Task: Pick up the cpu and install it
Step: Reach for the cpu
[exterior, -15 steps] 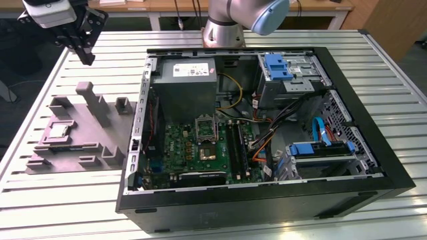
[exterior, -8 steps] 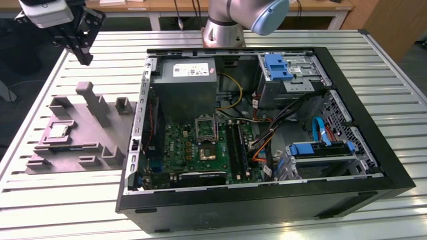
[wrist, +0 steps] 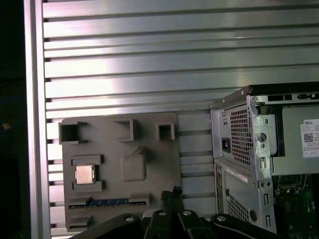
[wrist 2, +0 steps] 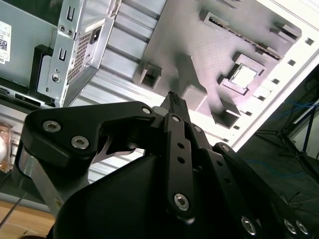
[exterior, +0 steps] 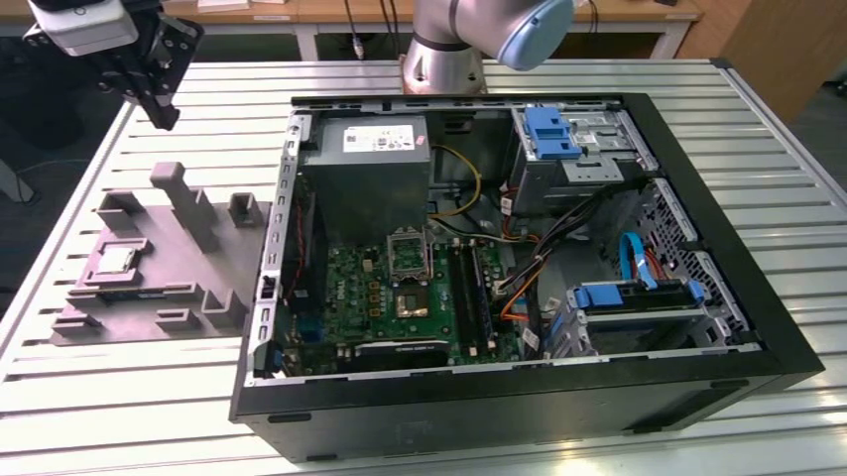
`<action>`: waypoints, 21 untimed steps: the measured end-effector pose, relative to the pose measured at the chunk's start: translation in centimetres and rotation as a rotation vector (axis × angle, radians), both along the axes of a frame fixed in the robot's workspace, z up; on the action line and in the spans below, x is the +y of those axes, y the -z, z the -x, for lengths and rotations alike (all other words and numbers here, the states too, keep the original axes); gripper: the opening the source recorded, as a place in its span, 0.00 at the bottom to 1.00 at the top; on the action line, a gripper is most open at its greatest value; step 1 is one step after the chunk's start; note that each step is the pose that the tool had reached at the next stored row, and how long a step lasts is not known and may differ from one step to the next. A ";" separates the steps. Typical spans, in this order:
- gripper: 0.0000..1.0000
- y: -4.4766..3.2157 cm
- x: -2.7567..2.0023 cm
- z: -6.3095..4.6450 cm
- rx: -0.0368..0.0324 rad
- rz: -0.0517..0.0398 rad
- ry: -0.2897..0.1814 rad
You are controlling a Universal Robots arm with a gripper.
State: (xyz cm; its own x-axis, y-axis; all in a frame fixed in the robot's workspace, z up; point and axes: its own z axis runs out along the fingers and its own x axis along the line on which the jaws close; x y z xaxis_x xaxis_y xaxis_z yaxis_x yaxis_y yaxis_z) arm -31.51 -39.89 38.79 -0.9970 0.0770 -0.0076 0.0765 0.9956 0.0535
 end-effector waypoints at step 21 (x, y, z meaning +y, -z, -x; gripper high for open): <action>0.11 0.00 0.00 0.9 0.0000 0.0000 0.000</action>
State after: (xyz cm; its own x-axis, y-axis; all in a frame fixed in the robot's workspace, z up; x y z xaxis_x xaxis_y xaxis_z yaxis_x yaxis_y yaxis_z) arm -32.43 -39.89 38.79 -0.9970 0.0770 -0.0076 0.0765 0.9956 0.0535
